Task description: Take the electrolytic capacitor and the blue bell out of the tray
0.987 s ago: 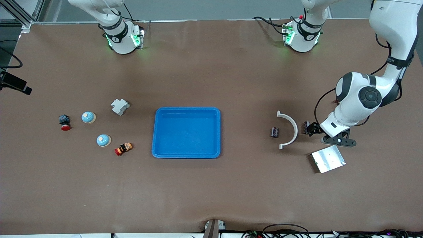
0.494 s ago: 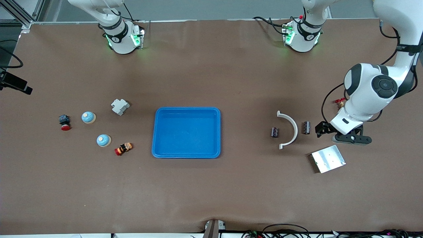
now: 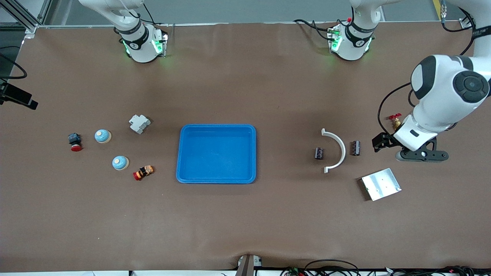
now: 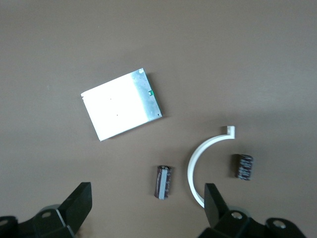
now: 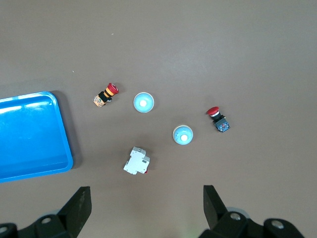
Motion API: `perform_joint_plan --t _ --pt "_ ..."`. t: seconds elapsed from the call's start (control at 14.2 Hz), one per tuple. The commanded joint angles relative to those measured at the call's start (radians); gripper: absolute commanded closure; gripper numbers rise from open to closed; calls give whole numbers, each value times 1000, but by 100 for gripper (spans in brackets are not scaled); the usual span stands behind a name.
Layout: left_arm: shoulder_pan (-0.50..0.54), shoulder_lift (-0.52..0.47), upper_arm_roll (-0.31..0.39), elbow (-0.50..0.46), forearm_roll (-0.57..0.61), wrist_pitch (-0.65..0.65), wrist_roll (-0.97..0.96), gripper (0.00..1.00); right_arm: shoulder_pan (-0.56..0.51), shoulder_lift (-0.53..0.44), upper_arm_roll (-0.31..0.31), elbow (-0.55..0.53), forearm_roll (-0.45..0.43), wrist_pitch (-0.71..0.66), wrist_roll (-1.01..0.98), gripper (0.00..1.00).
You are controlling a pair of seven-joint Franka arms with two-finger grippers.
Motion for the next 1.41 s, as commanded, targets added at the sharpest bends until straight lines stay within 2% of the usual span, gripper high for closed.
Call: perform_joint_plan --t 0.0,0.21,0.56,0.92,1.34 --pt "-92 -87 99 -8 -44 -79 11 0 -18 2 13 12 8 -17 -1 0" --pt "-119 -126 130 39 -52 -180 12 0 -17 1 13 12 8 -19 2 0" --pt "-110 -123 133 240 -79 -397 9 0 -23 4 12 12 8 -11 -4 0" --pt "-117 -123 133 326 -79 -524 12 0 -24 5 12 12 10 -19 -1 0" --pt "-175 -120 163 403 -78 -590 60 0 -14 2 16 14 10 -19 8 0"
